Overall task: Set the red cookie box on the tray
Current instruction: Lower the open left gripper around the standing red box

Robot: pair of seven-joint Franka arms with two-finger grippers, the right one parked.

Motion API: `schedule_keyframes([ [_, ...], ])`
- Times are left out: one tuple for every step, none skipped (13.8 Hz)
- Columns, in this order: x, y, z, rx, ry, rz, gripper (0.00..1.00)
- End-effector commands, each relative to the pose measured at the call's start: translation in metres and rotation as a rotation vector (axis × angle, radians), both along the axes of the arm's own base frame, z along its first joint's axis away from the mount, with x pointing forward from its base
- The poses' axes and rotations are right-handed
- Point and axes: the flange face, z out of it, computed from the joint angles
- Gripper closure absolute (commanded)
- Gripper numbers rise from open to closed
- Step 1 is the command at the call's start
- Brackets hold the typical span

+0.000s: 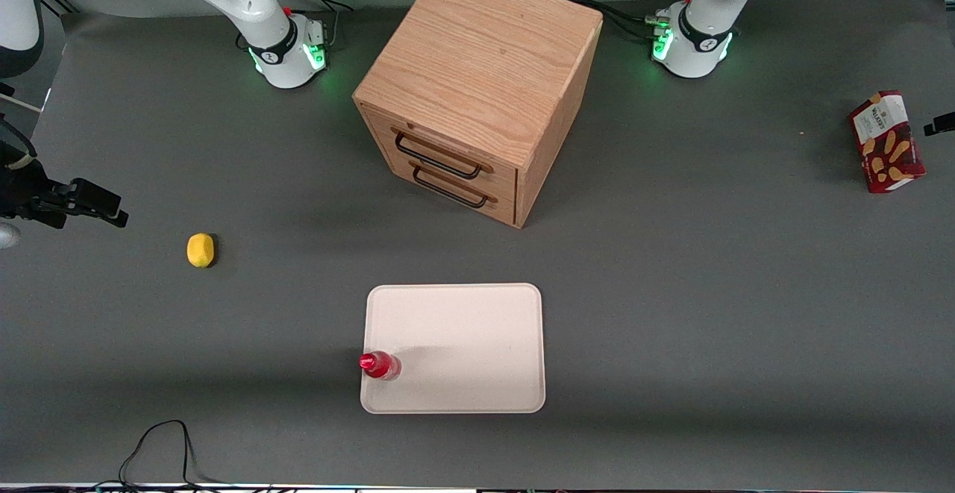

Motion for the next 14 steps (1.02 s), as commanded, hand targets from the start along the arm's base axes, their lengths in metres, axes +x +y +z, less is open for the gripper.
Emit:
schedule_keyframes([
  [-0.024, -0.016, -0.021, 0.026, -0.051, 0.004, 0.00],
  [-0.028, -0.016, -0.031, 0.031, -0.061, 0.006, 0.00],
  [-0.033, -0.020, -0.043, 0.032, -0.068, 0.005, 0.00],
  [-0.036, -0.025, -0.051, 0.034, -0.075, 0.002, 0.00],
  [-0.039, -0.027, -0.059, 0.033, -0.077, 0.003, 0.00],
  [-0.039, -0.026, -0.066, 0.033, -0.080, 0.003, 0.00],
  [-0.043, -0.022, -0.073, 0.028, -0.077, 0.014, 0.00],
  [-0.044, -0.020, -0.079, 0.031, -0.082, 0.014, 0.00],
  [-0.044, -0.019, -0.084, 0.029, -0.083, 0.015, 0.00],
  [-0.045, -0.019, -0.089, 0.026, -0.082, 0.013, 0.00],
  [-0.045, -0.018, -0.090, 0.027, -0.084, 0.011, 0.00],
  [-0.045, -0.018, -0.092, 0.025, -0.082, 0.011, 0.00],
  [-0.045, -0.019, -0.095, 0.021, -0.079, 0.010, 0.00],
  [-0.045, -0.018, -0.098, 0.026, -0.085, 0.008, 0.00],
])
